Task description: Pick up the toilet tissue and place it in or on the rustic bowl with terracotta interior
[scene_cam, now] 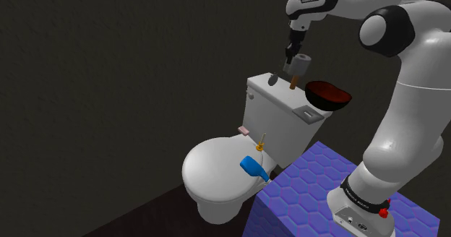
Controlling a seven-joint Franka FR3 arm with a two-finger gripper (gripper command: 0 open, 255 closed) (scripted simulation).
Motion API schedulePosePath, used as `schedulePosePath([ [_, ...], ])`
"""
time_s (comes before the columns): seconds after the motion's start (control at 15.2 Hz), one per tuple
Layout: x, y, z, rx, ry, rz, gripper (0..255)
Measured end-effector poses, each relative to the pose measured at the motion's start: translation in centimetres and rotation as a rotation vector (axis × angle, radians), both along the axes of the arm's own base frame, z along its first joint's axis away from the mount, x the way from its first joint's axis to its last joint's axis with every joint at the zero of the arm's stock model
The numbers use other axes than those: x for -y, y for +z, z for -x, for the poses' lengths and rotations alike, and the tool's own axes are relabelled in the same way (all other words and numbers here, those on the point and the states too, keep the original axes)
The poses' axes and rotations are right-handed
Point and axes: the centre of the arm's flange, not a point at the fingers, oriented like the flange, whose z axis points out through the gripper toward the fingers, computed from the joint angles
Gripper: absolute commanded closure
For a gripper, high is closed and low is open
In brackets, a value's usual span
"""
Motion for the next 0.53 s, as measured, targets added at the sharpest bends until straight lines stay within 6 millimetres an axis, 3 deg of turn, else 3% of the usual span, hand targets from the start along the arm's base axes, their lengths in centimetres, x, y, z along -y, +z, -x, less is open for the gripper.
schedulePosePath([
  [0.26,0.1,2.0,0.4,0.0,0.001,0.0,255],
  [0.53,1.8,2.5,5.2,0.0,-0.001,0.0,255],
])
